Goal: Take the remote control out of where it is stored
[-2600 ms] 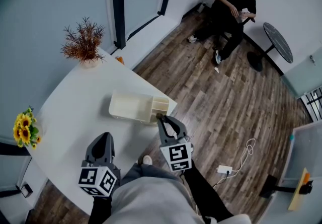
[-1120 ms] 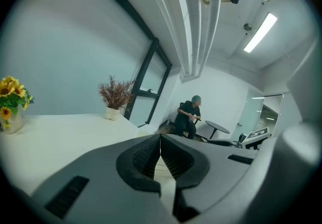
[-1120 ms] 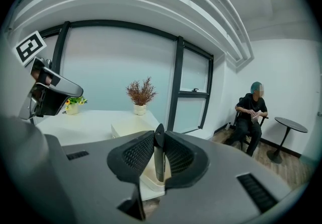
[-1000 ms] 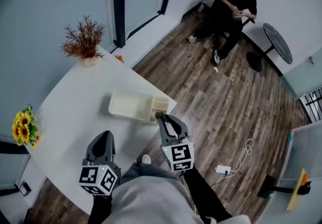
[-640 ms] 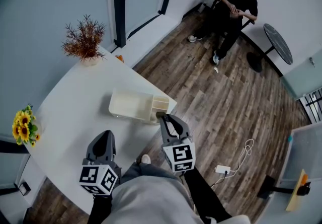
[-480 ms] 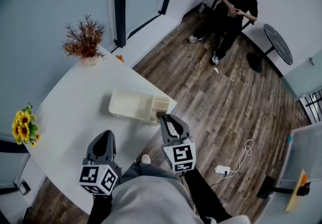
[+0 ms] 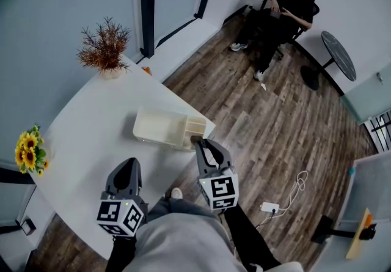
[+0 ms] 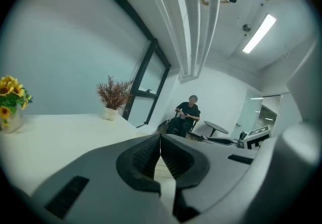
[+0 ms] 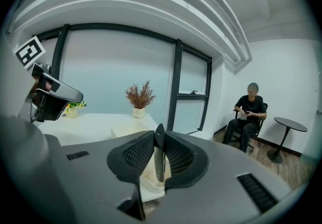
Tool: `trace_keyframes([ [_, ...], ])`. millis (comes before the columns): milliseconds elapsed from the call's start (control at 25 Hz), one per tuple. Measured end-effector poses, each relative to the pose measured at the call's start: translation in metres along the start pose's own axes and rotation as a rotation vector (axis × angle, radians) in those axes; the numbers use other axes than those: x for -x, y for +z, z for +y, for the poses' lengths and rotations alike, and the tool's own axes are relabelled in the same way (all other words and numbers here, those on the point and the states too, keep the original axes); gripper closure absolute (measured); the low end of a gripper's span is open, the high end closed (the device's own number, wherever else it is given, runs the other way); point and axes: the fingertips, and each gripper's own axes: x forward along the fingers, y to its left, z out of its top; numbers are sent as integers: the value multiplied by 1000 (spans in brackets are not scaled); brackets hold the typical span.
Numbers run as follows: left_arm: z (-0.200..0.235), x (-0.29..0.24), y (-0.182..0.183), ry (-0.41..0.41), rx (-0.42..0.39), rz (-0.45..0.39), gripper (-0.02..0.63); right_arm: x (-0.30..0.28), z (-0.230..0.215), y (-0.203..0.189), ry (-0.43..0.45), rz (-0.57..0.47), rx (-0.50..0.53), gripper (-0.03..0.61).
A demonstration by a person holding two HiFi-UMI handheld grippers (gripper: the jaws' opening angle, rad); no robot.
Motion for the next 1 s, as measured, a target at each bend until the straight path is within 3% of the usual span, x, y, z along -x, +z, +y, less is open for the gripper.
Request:
trace_keyframes([
  [1000, -1, -4, -4, -1, 3, 11, 604, 1, 1, 1, 3, -4, 3, 509],
])
